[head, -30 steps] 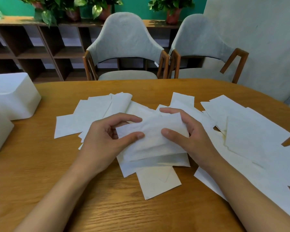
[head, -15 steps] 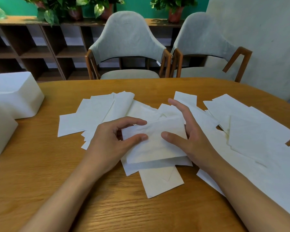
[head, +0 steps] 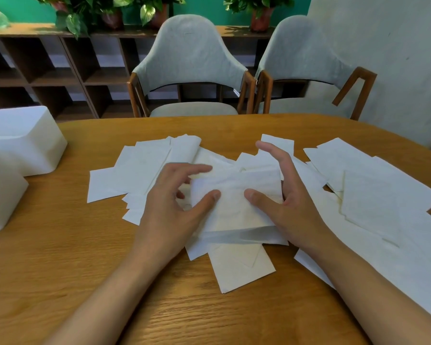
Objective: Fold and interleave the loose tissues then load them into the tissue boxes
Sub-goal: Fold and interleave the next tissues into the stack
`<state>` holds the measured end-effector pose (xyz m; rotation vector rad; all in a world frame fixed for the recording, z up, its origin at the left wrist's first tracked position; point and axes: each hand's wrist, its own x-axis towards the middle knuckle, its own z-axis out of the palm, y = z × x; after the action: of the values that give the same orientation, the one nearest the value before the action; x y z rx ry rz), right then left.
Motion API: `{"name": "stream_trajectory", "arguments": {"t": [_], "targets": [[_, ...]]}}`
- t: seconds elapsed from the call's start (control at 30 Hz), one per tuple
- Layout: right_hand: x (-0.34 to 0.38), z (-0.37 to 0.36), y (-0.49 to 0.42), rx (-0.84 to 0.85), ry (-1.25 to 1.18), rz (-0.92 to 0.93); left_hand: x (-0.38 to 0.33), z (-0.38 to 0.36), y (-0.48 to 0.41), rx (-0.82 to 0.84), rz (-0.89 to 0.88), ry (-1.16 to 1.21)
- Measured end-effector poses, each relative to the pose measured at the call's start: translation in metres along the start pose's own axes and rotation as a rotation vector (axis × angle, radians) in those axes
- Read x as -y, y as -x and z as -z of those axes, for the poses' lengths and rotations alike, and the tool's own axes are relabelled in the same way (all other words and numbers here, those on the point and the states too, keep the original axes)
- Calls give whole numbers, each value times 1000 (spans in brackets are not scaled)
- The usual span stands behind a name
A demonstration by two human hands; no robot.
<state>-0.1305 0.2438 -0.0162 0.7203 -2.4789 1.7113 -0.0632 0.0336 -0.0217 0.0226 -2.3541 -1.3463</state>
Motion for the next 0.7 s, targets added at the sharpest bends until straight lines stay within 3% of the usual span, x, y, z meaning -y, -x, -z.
{"name": "stream_trajectory", "arguments": {"t": [0.07,0.17,0.27,0.47,0.57,0.63,0.7], "targets": [[0,3,-1,-25,-15,4,-3,0,0,-1,52,72],[-2,4,-4,-31,-13,11,-14,1,-1,119,216,406],[-1,2,-4,-3,-12,-16,-16,2,-1,135,217,470],[4,10,1,207,-57,-49,-10,-2,2,45,185,419],[-2,12,-1,116,-7,-70,-7,-8,5,-1,86,247],[-5,15,-4,38,7,-73,-3,-11,7,-38,-94,-26],[-8,17,-7,-30,29,-79,0,-13,8,12,-248,-142]]}}
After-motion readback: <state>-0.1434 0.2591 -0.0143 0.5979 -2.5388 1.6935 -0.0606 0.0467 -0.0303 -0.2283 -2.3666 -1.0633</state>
